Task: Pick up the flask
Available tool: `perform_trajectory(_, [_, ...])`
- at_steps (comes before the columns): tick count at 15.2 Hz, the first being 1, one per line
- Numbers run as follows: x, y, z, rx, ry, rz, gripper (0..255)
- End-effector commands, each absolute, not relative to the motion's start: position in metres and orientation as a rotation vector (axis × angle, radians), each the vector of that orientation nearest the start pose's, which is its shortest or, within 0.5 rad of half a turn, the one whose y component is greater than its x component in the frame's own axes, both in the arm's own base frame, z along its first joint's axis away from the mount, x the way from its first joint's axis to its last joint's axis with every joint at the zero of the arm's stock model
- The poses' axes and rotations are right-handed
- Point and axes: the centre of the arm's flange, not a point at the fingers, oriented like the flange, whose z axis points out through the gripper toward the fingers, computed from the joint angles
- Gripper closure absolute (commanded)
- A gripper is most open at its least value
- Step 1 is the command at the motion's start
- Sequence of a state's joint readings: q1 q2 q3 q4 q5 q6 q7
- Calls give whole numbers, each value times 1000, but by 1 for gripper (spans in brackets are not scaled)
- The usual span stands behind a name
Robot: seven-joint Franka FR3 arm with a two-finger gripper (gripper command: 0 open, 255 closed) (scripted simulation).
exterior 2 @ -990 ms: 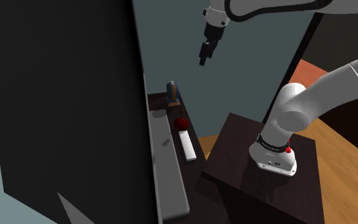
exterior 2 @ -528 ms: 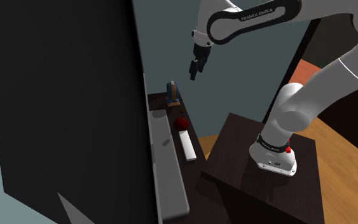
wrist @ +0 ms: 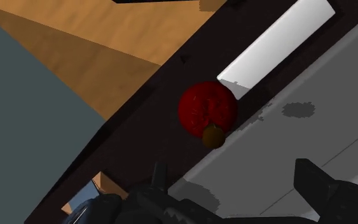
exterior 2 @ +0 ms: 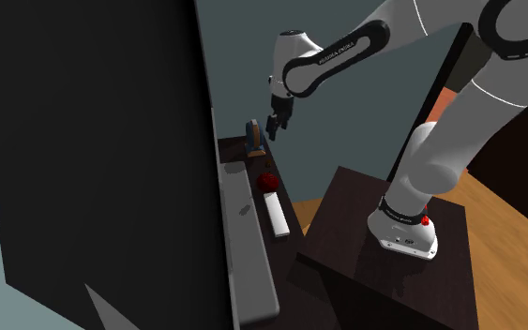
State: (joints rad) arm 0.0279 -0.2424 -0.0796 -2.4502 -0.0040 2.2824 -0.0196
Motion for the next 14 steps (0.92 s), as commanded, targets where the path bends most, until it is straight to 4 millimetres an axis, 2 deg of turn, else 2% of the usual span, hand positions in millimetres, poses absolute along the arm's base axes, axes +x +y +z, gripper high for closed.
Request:
perform_trajectory(1, [469, -22, 371, -3121, 52, -96, 0])
perform_trajectory(9, [508, -17, 270, -3099, 84, -10, 0])
perform_trajectory(14, [511, -16, 242, -3097, 86, -3, 0])
